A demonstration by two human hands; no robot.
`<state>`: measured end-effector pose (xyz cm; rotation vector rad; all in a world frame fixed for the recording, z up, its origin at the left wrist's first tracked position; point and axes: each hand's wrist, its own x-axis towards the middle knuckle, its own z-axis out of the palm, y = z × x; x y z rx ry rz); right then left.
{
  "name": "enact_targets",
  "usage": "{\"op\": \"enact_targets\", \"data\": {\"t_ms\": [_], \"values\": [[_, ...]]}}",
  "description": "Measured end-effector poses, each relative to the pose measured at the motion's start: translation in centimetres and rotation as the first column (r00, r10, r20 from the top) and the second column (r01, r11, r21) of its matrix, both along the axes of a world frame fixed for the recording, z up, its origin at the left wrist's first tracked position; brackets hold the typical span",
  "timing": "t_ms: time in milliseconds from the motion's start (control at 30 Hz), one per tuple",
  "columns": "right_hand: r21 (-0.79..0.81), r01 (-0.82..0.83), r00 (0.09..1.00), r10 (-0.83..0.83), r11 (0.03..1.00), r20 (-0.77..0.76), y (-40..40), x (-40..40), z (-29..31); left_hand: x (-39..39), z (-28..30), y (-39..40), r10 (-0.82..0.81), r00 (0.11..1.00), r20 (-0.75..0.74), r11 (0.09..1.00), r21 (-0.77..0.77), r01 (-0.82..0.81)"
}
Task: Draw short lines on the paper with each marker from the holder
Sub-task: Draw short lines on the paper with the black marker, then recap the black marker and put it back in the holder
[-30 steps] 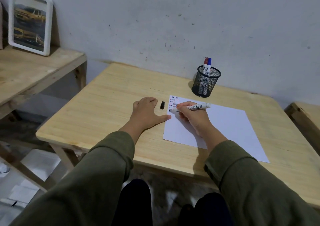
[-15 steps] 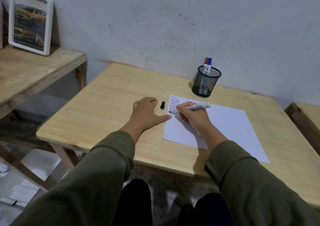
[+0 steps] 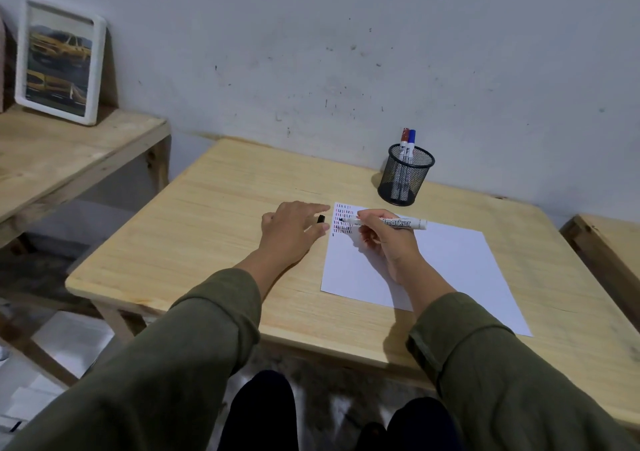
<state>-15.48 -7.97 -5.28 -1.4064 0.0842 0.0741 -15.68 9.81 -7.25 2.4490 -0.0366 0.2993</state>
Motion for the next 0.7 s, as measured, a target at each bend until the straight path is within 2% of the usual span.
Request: {"op": "enact_targets", "data": {"t_ms": [167, 233, 267, 333, 367, 433, 500, 700], "values": [[-0.067, 0.012, 1.0, -0.01, 0.998, 0.03, -0.7, 0.6, 0.9, 0.7, 0.8, -0.9, 0.062, 0.998, -0.015, 0.997, 0.042, -0.062], [-0.06, 0.004, 0.999, -0.001, 0.998, 0.051, -0.9, 0.9, 1.5, 1.0, 1.1, -1.3, 0.093, 0.995, -0.024, 0.996, 0.012, -0.093], [-0.055, 0.0, 0.998, 0.004, 0.998, 0.065, -1.1, 1.0, 2.0, 1.0, 1.2, -1.5, 0.106, 0.994, -0.027, 0.993, -0.047, -0.107], [-0.037, -0.005, 0.996, 0.008, 0.999, 0.085, -1.3, 1.1, 2.9, 1.4, 1.6, -1.9, 0.098, 0.995, -0.031, 0.931, -0.349, -0.102], [-0.027, -0.008, 0.995, 0.011, 1.0, 0.096, -1.4, 1.2, 3.5, 1.4, 2.1, -2.2, 0.099, 0.995, -0.024, 0.843, -0.53, -0.097], [-0.012, -0.018, 0.993, 0.019, 1.0, 0.12, -1.6, 1.2, 4.6, 1.3, 3.6, -2.9, 0.128, 0.992, -0.02, 0.686, -0.72, -0.103], [-0.007, -0.026, 0.989, 0.027, 1.0, 0.147, -1.8, 1.3, 5.6, 1.7, 4.8, -3.3, 0.123, 0.992, -0.011, 0.611, -0.787, -0.084], [-0.026, -0.035, 0.977, 0.039, 0.999, 0.208, -2.3, 1.7, 8.2, 2.8, 6.8, -4.0, 0.085, 0.995, 0.045, 0.646, -0.763, -0.02]]}}
